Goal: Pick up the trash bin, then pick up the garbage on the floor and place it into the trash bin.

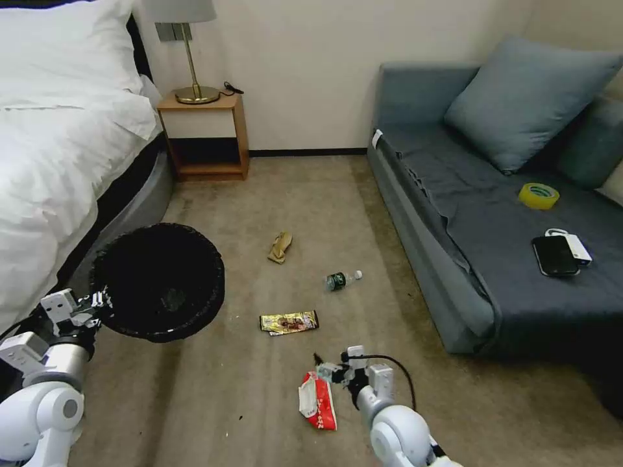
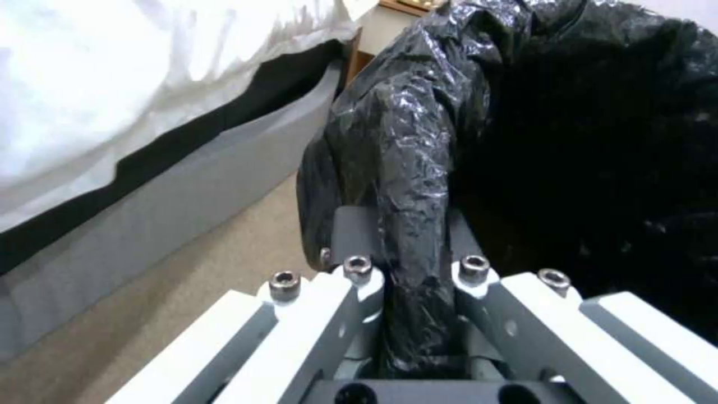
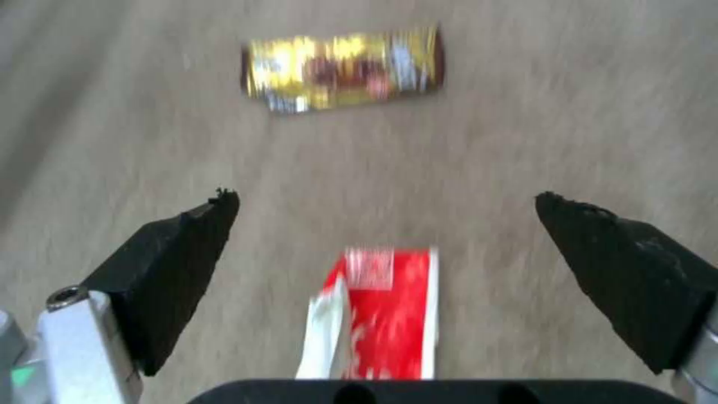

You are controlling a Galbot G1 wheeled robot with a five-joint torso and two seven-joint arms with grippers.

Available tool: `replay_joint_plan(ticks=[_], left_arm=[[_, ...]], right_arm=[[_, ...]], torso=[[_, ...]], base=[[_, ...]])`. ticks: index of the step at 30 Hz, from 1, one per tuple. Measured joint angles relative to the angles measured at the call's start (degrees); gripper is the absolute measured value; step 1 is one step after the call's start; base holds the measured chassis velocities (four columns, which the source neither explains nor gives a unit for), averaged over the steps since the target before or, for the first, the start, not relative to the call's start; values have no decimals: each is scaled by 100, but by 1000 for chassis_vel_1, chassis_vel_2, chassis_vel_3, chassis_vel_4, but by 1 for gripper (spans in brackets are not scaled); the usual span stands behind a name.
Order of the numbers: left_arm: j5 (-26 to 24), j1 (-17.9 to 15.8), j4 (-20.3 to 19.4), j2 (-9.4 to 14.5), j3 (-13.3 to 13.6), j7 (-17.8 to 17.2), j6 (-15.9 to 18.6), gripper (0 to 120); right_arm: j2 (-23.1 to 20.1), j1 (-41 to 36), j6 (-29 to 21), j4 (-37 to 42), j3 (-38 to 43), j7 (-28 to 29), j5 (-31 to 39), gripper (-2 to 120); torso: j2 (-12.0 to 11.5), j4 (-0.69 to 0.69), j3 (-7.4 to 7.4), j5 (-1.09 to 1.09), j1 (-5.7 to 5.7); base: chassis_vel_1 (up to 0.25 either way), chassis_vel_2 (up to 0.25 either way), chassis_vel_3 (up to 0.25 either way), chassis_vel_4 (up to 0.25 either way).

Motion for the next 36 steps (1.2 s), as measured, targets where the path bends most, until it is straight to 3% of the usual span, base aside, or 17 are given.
replay_joint_plan(ticks=[1,2,4,6,13,24,36], left_arm=[[-28,33,42,4,-95,38,0,4],[-44,52,60,3,-141,59,0,4],[-51,60,70,0,-165,68,-1,4],[-82,79,123,-3,-237,108,-16,4],[-147,48,316,76,-292,218,-62,4],[-234,46,521,151,-467,294,-112,4],[-255,-6,797,225,-467,354,-184,4]], right_arm=[[-243,468,-483,-70,-331,518,907,100],[-368,671,-671,-78,-478,723,1324,100],[-432,758,-777,-80,-548,833,1547,100],[-710,1079,-1167,-95,-773,1232,2362,100],[-1087,1560,-1497,-216,-1319,1698,3556,100],[-641,1847,-1552,-345,-1794,1980,3934,100],[-202,1838,-1524,-1019,-1984,1730,3358,100]], torso=[[0,0,0,0,0],[0,1,0,0,0],[0,1,1,0,0],[0,2,0,0,0],[0,-2,1,-1,0],[0,1,1,-1,0],[0,0,1,-1,0]], base=[[0,0,0,0],[0,0,0,0],[0,0,0,0],[0,0,0,0],[0,0,0,0],[0,0,0,0],[0,0,0,0]])
